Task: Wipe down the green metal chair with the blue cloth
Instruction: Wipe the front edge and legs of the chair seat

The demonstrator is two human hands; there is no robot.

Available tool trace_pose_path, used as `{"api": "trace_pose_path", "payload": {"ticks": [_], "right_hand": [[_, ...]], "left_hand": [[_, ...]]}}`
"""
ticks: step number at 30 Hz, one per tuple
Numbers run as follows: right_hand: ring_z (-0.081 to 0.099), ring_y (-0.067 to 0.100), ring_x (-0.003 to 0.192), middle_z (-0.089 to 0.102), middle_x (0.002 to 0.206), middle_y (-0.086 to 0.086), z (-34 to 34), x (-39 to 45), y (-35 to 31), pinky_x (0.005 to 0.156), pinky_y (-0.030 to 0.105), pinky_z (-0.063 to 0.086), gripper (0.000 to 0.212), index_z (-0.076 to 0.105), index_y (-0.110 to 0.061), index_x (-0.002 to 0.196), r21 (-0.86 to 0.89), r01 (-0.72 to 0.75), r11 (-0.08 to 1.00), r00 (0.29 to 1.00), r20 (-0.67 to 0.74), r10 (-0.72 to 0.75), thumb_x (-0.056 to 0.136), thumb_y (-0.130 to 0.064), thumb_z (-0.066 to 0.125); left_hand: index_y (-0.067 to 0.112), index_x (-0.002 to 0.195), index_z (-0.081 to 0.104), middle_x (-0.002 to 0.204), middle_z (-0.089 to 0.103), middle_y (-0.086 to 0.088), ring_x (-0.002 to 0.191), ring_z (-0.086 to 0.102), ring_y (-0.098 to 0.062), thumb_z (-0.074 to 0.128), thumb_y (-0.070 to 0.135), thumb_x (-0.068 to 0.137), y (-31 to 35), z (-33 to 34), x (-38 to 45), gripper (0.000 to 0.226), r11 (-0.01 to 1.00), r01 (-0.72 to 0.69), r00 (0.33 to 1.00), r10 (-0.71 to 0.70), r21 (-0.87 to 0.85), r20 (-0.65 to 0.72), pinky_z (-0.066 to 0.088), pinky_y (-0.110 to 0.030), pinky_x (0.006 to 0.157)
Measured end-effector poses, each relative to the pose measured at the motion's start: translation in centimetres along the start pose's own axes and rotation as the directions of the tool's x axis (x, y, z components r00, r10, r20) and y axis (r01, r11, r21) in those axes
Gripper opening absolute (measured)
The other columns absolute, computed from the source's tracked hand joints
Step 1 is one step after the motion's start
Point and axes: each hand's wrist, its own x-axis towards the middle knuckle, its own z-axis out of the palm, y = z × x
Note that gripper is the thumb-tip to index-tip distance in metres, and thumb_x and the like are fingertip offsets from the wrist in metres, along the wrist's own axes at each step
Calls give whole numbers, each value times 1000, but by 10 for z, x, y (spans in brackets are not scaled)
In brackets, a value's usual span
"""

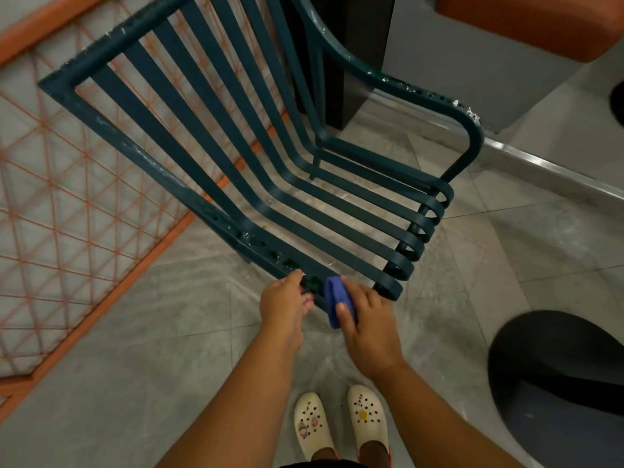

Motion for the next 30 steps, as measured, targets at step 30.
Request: {"api": "trace_pose_path", "payload": {"ticks": [30], "right_hand": [[56, 22, 83, 66, 95, 15, -33, 45, 13, 84, 40, 47, 32, 66, -14, 86, 324, -590, 740, 760, 533, 372, 96, -34, 43]], "left_hand": [[9, 133, 49, 93, 59, 1, 94, 63, -24, 55, 27, 94, -19, 14, -20, 43, 996, -84, 996, 84, -8, -4, 49, -37, 92]]}}
